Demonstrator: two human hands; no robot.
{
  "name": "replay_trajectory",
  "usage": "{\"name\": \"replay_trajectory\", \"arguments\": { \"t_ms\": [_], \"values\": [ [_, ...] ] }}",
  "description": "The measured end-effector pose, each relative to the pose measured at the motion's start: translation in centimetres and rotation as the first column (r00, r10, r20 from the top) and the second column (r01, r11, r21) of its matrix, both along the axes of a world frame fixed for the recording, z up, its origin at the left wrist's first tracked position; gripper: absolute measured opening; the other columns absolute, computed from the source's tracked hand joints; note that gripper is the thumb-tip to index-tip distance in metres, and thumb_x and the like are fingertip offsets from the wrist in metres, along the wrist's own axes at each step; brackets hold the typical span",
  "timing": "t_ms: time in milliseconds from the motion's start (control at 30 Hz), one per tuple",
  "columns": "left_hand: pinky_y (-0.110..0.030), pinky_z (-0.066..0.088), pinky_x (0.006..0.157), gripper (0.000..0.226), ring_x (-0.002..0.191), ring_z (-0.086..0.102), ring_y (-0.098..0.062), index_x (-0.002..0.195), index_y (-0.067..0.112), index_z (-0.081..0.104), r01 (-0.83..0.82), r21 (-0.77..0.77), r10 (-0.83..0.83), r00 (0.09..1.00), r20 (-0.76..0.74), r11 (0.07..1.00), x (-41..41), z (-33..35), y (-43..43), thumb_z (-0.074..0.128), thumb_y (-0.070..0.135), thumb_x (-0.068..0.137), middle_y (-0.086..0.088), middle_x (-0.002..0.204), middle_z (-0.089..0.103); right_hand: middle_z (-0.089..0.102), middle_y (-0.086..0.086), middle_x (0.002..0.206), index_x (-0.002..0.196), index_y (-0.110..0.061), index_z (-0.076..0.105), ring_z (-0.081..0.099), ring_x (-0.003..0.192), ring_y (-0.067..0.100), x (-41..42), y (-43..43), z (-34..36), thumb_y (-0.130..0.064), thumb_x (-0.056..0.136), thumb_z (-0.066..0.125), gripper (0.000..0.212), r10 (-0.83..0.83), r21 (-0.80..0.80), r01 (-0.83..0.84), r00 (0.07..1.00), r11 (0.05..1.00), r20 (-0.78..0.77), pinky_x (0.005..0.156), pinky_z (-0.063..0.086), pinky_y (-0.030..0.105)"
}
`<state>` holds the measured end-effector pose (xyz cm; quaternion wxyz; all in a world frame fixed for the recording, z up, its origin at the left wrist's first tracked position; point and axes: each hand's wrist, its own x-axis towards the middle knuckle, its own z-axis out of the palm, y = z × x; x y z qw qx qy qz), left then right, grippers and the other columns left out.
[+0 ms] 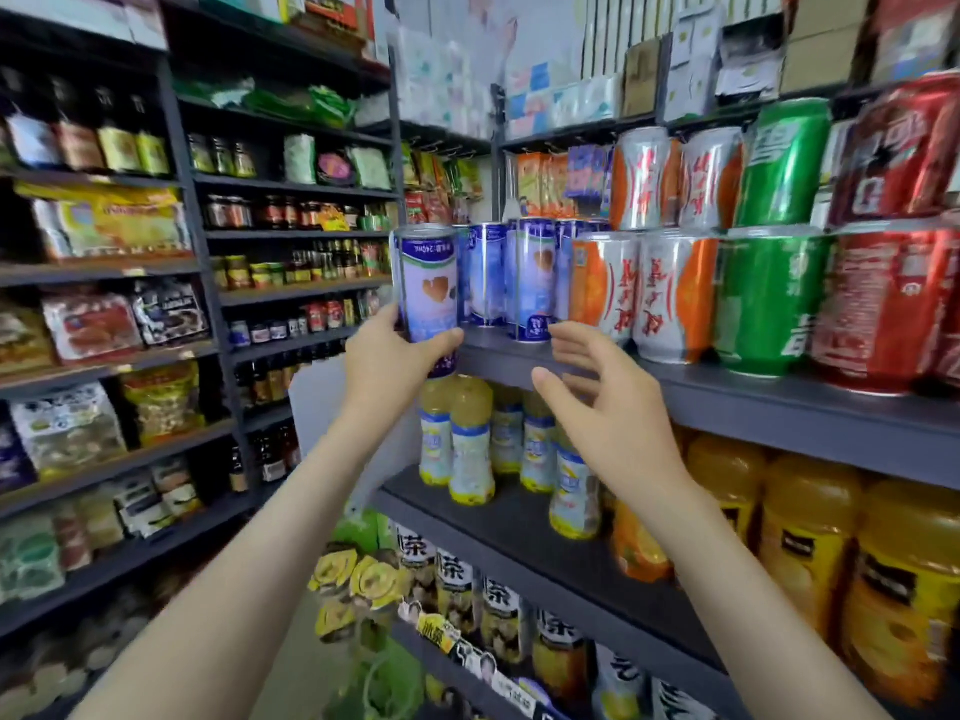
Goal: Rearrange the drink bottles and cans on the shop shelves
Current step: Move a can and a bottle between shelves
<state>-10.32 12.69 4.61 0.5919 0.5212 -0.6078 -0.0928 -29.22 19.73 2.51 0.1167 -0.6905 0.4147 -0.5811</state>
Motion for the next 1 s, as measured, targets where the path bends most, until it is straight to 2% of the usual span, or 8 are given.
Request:
{"name": "replay_trajectory", "arguments": {
  "t_ms": [67, 200, 267, 467, 567, 700, 867, 1000],
  "values": [
    [-0.028, 0.046, 0.072, 0.039, 0.09, 0.062, -0.016, 0.105, 0.016, 0.066, -0.056, 0.008, 0.056, 0.998, 0.033, 0.998, 2.5, 1.0, -3.4, 0.077, 0.036, 0.074, 0.001, 0.098, 0.067, 0.055, -0.013, 0.118, 0.128, -0.022, 0.053, 0.051, 0.111, -0.001, 1.5, -1.8, 0.1, -0.02, 0.09, 0.062, 0.038, -0.076, -0.018, 0.076, 0.997, 0.997, 0.007, 0.093, 0.041, 0.01],
    [-0.035, 0.051, 0.078, 0.042, 0.095, 0.065, -0.022, 0.104, 0.016, 0.066, -0.05, 0.064, 0.05, 0.999, 0.009, 0.997, 6.6, 2.4, -8.4, 0.076, 0.041, 0.072, -0.004, 0.104, 0.07, 0.055, -0.011, 0.117, 0.126, -0.021, 0.054, 0.054, 0.112, 0.006, 4.9, -5.0, 0.6, -0.022, 0.09, 0.062, 0.037, -0.229, -0.031, 0.228, 0.973, 0.973, -0.026, 0.099, 0.043, 0.025],
    [-0.033, 0.05, 0.077, 0.043, 0.096, 0.064, -0.022, 0.106, 0.016, 0.066, -0.033, 0.1, 0.031, 0.999, 0.019, 0.994, 7.8, 2.7, -10.0, 0.075, 0.043, 0.073, -0.004, 0.105, 0.069, 0.055, -0.009, 0.12, 0.128, -0.019, 0.053, 0.052, 0.114, 0.007, 6.5, -6.4, 1.1, -0.023, 0.091, 0.061, 0.038, -0.302, -0.046, 0.299, 0.95, 0.953, -0.077, 0.098, 0.041, 0.023],
    [-0.034, 0.052, 0.079, 0.057, 0.094, 0.064, -0.019, 0.101, 0.019, 0.066, 0.203, 0.094, -0.208, 0.977, 0.044, 0.975, 7.3, 2.2, -10.7, 0.073, 0.058, 0.06, 0.0, 0.101, 0.07, 0.058, -0.001, 0.123, 0.127, -0.013, 0.054, 0.054, 0.113, 0.011, 8.9, -8.4, 1.8, -0.019, 0.091, 0.061, 0.038, -0.457, -0.058, 0.453, 0.886, 0.889, -0.076, 0.099, 0.041, 0.025],
    [-0.029, 0.05, 0.076, 0.04, 0.09, 0.062, -0.013, 0.099, 0.021, 0.066, 0.342, 0.081, -0.35, 0.93, 0.114, 0.936, 4.8, 2.2, -10.7, 0.077, 0.048, 0.07, 0.006, 0.096, 0.067, 0.061, 0.003, 0.12, 0.126, -0.011, 0.055, 0.056, 0.112, 0.016, 9.1, -9.0, 1.8, -0.018, 0.09, 0.061, 0.037, -0.545, -0.092, 0.538, 0.833, 0.838, -0.091, 0.096, 0.042, 0.025],
    [-0.03, 0.045, 0.07, 0.046, 0.088, 0.059, -0.018, 0.1, 0.015, 0.062, 0.389, 0.119, -0.405, 0.891, 0.203, 0.914, 0.8, 2.8, -11.3, 0.072, 0.052, 0.074, 0.001, 0.098, 0.065, 0.057, 0.004, 0.126, 0.131, -0.01, 0.049, 0.054, 0.117, 0.018, 8.7, -9.2, 2.0, -0.017, 0.091, 0.06, 0.043, -0.644, -0.074, 0.642, 0.746, 0.763, -0.17, 0.097, 0.04, 0.025],
    [-0.038, 0.048, 0.08, 0.063, 0.102, 0.057, -0.03, 0.11, 0.007, 0.055, 0.376, 0.172, -0.41, 0.876, 0.254, 0.911, -1.8, 2.7, -12.6, 0.069, 0.057, 0.074, -0.011, 0.109, 0.06, 0.05, 0.002, 0.132, 0.137, -0.011, 0.042, 0.048, 0.121, 0.016, 8.3, -9.6, 1.7, -0.02, 0.093, 0.057, 0.047, -0.707, -0.064, 0.717, 0.662, 0.694, -0.248, 0.092, 0.032, 0.017],
    [-0.04, 0.043, 0.088, 0.078, 0.119, 0.048, -0.033, 0.134, 0.003, 0.035, 0.312, 0.131, -0.338, 0.888, 0.312, 0.941, -2.0, 2.3, -11.5, 0.068, 0.048, 0.08, -0.015, 0.13, 0.047, 0.05, 0.004, 0.132, 0.136, -0.009, 0.042, 0.044, 0.124, 0.018, 8.2, -9.5, 1.2, -0.018, 0.094, 0.054, 0.045, -0.713, -0.103, 0.72, 0.639, 0.686, -0.288, 0.096, 0.033, 0.02]
  ]
}}
